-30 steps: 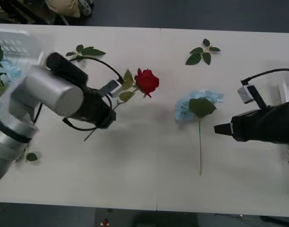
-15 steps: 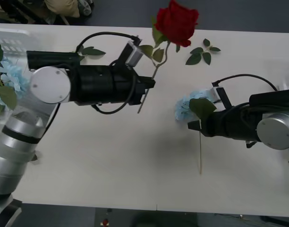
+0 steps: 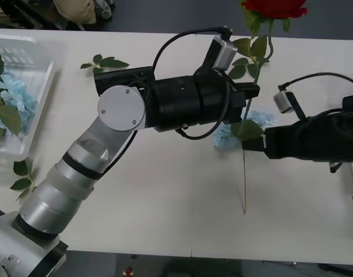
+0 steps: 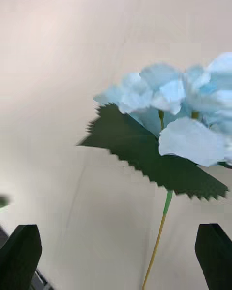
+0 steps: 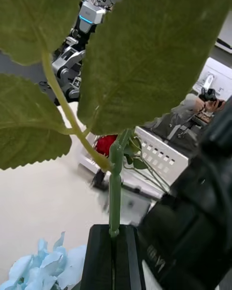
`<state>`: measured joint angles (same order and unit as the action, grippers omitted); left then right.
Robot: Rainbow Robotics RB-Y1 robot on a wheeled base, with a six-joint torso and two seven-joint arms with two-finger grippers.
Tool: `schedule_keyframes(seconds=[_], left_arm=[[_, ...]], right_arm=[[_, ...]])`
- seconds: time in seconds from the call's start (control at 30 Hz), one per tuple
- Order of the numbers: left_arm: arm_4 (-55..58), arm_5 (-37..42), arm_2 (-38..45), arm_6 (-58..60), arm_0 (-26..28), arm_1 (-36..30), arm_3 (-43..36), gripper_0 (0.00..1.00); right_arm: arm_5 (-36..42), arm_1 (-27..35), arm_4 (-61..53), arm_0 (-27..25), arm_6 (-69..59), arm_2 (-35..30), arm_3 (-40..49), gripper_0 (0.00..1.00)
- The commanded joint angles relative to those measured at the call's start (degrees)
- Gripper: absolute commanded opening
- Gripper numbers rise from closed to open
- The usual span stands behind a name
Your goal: Put the red flowers into the right box and the blue flowers into the left box
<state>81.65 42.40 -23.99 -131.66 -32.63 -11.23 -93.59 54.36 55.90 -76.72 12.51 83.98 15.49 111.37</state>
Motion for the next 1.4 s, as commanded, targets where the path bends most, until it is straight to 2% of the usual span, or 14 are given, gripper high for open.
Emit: schedule_keyframes(seconds=[0.03,0.17,0.23,0.4,0.7,1.03,1.07,1.17,1.23,1.27,1.33,1.4], left_arm=[[1.2,-0.6,1.3,-3.1,-1.2,0.2,-1.4,0.00],[1.6,-0.8,1.3,-3.1,-1.2,0.1,-1.4,0.00],[1.6,-0.8,1.3,-3.1,-1.2,0.1,-1.4,0.00],[1.6,-0.8,1.3,-3.1,-1.2,0.1,-1.4,0.00],[1.6,-0.8,1.3,-3.1,-1.2,0.1,-1.4,0.00],[1.6,-0.8,1.3,-3.1,-1.2,0.1,-1.4,0.00],[1.6,-0.8,1.3,-3.1,-1.2,0.1,-1.4,0.00],[1.6,-0.8,1.3,-3.1,-1.2,0.1,-1.4,0.00],[1.6,-0.8,1.3,-3.1,-1.2,0.1,-1.4,0.00],[1.6,-0.8,1.3,-3.1,-1.2,0.1,-1.4,0.00],[1.6,-0.8,1.3,-3.1,-1.2,0.1,-1.4,0.00],[1.6,-0.8,1.3,-3.1,-1.2,0.1,-1.4,0.00]], right_arm=[[-0.6,-0.7,-12.1,-10.4,18.5,-14.3,3.2,0.94],[1.3,-6.6,-22.0,-18.3,33.0,-24.4,3.0,0.94],[4.2,-10.5,-23.8,-20.3,38.4,-28.3,3.0,0.93],[11.4,-19.4,-23.1,-20.5,46.5,-34.3,2.2,0.94],[11.5,-25.6,-23.0,-16.7,57.3,-32.1,-0.4,0.94],[5.0,-25.7,-21.1,-11.4,59.5,-21.8,-0.6,0.93],[4.0,-25.7,-20.5,-11.0,59.5,-20.9,-0.7,0.91],[1.7,-25.8,-19.2,-10.1,59.8,-18.6,-0.6,0.75],[-0.1,-26.0,-18.6,-9.7,60.0,-16.7,-0.7,0.58],[-0.6,-26.0,-18.3,-9.7,60.0,-16.3,-0.7,0.55],[-2.3,-26.1,-17.5,-9.4,60.0,-15.0,-0.7,0.37],[-3.1,-26.1,-17.5,-9.3,60.0,-14.4,-0.7,0.25]])
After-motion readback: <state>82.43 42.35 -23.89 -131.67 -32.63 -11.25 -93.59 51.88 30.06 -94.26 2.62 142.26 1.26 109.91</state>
